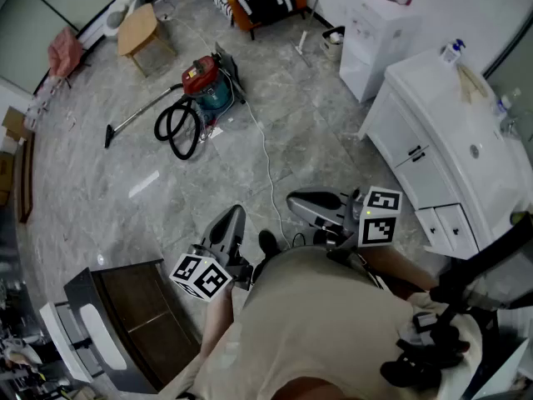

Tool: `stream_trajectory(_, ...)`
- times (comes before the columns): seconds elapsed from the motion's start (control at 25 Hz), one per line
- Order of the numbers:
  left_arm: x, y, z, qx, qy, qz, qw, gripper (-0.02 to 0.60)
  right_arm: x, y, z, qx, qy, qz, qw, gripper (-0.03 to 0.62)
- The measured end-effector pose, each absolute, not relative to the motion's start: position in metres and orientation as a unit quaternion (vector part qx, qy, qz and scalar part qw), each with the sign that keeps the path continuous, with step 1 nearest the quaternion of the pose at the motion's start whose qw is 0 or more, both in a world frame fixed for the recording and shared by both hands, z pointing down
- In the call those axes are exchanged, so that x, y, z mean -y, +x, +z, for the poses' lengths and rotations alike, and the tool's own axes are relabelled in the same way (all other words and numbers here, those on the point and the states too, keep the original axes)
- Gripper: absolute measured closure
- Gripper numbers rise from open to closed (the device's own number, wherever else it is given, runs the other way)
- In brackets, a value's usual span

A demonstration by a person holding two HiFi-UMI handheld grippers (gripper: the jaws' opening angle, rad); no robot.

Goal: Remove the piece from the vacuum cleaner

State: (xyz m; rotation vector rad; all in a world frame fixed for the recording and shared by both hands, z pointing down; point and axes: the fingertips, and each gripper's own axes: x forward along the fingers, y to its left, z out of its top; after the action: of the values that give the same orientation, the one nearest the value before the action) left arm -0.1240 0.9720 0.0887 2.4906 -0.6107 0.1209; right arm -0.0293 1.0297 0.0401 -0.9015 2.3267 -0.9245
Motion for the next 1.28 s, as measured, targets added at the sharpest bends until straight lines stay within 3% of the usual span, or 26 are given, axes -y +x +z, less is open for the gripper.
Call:
stream_trajectory(0.8, -0.889, -0.179, 0.075, 0.175, 0.940, 0.008, 0.294, 0.578, -0.958, -0.098, 0.026, -0.853, -0.360, -0.322, 0.199, 0.589)
stream_trajectory(1.28, -0.842, -0.270, 0.072, 0.215, 0.928, -0.031, 0.302, 0.578, -0.912, -0.172, 0.026, -0.869, -0.341, -0.324, 0.157, 0.589)
